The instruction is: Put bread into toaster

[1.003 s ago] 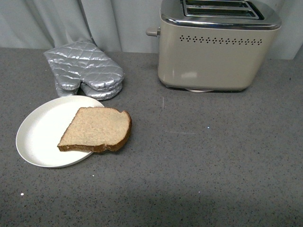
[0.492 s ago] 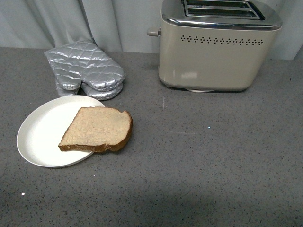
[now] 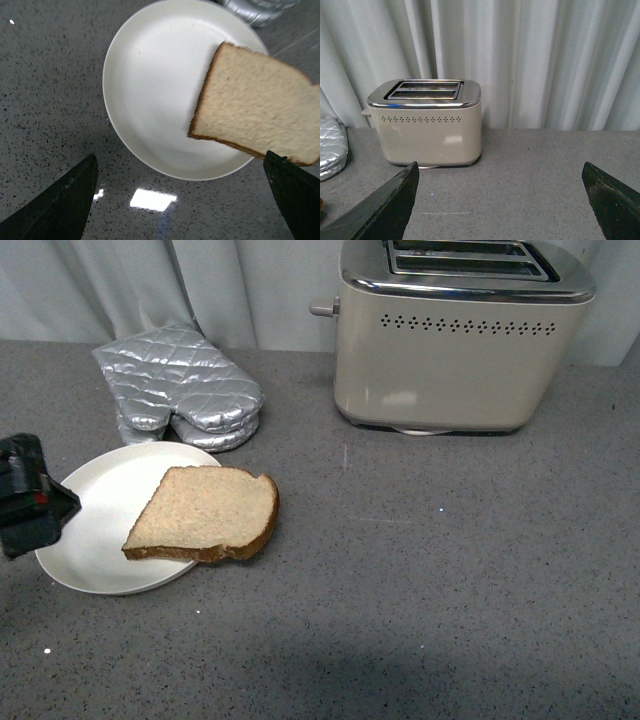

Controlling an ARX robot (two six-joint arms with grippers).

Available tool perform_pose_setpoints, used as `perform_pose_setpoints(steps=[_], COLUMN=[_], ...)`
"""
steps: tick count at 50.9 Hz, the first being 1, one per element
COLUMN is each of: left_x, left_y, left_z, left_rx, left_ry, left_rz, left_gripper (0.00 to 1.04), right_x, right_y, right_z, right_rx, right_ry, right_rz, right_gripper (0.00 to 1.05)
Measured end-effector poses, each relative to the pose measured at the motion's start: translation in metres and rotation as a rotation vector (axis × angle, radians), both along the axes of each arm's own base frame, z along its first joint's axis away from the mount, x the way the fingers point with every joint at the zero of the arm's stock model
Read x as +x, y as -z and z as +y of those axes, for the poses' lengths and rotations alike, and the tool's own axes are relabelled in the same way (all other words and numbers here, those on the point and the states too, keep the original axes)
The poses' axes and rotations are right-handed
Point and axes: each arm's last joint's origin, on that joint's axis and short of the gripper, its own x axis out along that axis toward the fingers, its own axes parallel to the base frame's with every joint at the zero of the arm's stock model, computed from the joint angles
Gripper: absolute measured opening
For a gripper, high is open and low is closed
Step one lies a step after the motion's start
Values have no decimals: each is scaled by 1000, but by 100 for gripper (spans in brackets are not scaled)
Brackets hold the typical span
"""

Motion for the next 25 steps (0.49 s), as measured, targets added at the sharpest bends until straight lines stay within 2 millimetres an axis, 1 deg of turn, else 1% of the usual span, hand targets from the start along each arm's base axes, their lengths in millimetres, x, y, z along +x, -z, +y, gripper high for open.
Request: perform_pose_setpoints(steps=[7,12,18,25], left_x=[26,43,61,76], left_y=[20,30,40,44], left_z=[2,6,15,24], left_rx=[9,33,52,78], left_ry=[19,25,14,-3], left_rz=[86,117,144,146], left_gripper=[98,98,98,98], right_x=[0,0,0,0], right_y=[0,0,0,0], right_z=[0,0,0,0], right_rx=[0,0,0,0], right_ry=[0,0,0,0], right_rz=[0,0,0,0], right_gripper=[95,95,95,95])
